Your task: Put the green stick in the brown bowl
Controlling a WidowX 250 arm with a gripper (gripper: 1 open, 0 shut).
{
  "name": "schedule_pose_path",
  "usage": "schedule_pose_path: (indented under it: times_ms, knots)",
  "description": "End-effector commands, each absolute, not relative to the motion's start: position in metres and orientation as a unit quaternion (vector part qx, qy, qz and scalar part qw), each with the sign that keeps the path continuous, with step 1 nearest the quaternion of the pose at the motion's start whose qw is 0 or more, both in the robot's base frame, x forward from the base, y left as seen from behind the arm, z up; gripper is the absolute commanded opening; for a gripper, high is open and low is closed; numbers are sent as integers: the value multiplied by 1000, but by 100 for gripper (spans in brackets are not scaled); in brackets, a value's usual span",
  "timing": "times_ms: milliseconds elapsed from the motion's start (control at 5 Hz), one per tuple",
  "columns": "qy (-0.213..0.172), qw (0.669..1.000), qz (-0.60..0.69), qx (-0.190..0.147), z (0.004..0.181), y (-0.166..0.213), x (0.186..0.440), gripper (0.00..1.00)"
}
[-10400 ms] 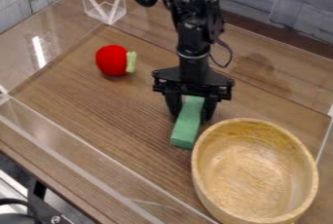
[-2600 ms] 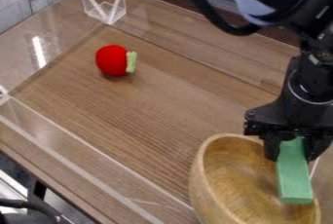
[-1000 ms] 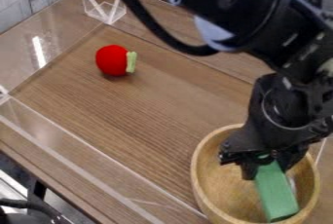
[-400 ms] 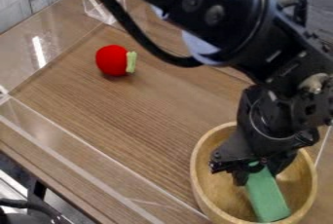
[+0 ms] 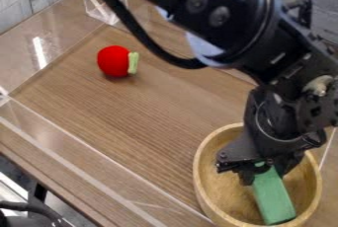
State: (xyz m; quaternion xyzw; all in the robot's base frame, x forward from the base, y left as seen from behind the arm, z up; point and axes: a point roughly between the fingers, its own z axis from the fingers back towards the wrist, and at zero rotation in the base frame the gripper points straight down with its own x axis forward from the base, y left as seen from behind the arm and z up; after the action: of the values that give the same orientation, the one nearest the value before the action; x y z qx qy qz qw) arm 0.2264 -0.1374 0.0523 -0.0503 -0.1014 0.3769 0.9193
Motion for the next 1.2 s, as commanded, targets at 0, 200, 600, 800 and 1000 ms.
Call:
schedule_pose_path:
  times_ms: [0,200,600,800,1000]
  knots:
    - [-114,912,387,-68,62,-144,233,0]
    - [-117,904,406,-66,62,-142,235,0]
    - [-119,889,437,-64,65,-141,235,0]
    - [-120,882,451,-63,67,-142,232,0]
    - [-121,872,470,-64,64,-142,234,0]
